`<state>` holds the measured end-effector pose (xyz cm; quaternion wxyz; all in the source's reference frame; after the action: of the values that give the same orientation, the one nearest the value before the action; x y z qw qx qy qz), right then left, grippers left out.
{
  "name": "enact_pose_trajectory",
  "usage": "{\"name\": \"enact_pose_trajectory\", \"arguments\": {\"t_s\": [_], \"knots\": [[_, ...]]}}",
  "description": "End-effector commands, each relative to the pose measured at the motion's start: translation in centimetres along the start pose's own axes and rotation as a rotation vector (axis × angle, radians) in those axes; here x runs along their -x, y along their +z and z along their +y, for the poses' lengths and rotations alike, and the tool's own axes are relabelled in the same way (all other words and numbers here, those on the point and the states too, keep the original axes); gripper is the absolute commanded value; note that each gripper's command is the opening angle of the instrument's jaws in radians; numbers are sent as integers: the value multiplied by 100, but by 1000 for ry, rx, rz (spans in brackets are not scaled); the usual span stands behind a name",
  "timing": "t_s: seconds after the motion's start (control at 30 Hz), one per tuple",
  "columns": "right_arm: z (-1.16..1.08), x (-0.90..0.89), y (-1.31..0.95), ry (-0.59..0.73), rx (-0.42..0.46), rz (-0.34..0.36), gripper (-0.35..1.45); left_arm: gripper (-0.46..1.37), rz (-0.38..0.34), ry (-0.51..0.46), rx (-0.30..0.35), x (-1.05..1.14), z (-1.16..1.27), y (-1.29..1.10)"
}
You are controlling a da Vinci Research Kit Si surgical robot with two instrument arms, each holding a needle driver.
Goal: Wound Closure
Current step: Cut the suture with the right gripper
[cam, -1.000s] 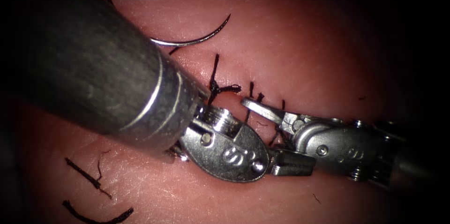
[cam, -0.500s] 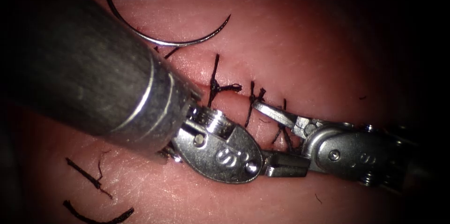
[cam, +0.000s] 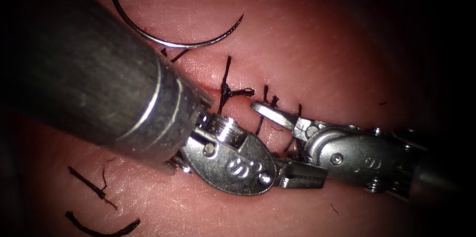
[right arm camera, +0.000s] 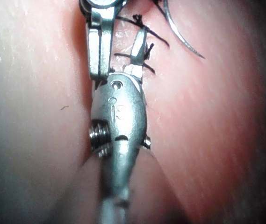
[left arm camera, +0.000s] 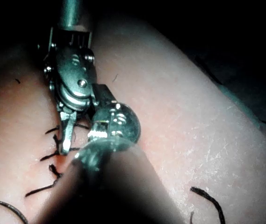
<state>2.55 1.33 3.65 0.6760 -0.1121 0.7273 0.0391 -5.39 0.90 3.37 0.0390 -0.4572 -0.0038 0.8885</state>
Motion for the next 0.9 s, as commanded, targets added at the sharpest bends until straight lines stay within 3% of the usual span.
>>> {"name": "enact_pose_trajectory", "arguments": {"t_s": [0.03,0.07,0.1,0.13,0.5,0.53,0.57,0.63,0.73,0.9], "knots": [[-1,1,0,-2,-4,2,35,-35,0,0,7,0,0,0],[-1,1,0,-2,-4,2,19,-35,0,0,7,0,0,0],[-3,0,-1,-3,-5,3,-16,-35,0,0,7,0,0,0],[-3,0,-1,-3,-6,3,-33,-35,0,0,7,0,0,0],[-7,-10,-1,7,-12,7,-35,-35,-2,-4,8,3,1,2],[-3,-10,0,9,-10,5,-18,-35,-2,-4,8,3,1,2],[-2,-10,0,11,-9,4,15,-35,-2,-4,8,3,1,2],[5,-11,0,9,-4,-1,104,-35,-2,-3,8,3,1,1],[9,-13,-3,12,10,-9,127,-35,-2,-3,8,3,2,0],[11,-13,-11,11,34,-31,138,-35,-2,-3,8,3,3,-1]]}}
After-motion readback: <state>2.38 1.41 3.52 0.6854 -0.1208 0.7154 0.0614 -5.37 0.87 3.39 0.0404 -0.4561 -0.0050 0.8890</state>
